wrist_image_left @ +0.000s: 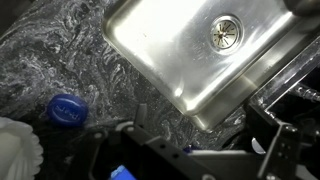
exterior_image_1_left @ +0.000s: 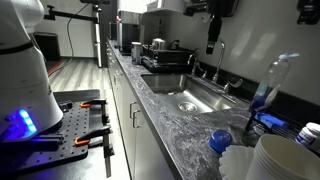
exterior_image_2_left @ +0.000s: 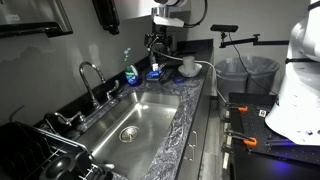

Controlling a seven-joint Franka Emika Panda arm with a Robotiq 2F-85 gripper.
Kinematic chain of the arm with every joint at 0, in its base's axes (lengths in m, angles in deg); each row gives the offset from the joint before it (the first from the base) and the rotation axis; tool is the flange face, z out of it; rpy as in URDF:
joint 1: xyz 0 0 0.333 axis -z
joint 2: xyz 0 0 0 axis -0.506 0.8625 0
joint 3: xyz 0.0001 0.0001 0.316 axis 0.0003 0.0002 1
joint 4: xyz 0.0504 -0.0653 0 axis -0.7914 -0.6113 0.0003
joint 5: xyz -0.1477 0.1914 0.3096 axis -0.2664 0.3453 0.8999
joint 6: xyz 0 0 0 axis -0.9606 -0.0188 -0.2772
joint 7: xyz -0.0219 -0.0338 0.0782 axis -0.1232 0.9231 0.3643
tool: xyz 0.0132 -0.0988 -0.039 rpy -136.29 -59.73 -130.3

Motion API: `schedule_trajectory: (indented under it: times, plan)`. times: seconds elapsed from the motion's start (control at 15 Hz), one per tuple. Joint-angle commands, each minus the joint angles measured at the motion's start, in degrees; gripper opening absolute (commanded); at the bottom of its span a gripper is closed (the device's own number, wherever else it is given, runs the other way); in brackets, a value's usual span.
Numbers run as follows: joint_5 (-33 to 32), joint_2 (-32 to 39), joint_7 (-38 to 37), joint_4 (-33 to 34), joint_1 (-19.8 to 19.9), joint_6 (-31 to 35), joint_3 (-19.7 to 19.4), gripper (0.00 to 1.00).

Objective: Open the faucet using the faucet handle on the right then close the faucet

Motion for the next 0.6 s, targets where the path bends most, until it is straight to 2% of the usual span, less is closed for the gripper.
schedule_trajectory:
  times: [0.0,0.2,0.53]
  plan:
    - [0.0,0.0,0.0,0.2,0.3,-0.1,0.3,1.0]
    - [1.4,1.5,-3.0,0.8,-0.2,3.5,0.7,1.0]
    - [-0.8,6.7,-9.9,4.0,-1.4,10.4,1.9,1.0]
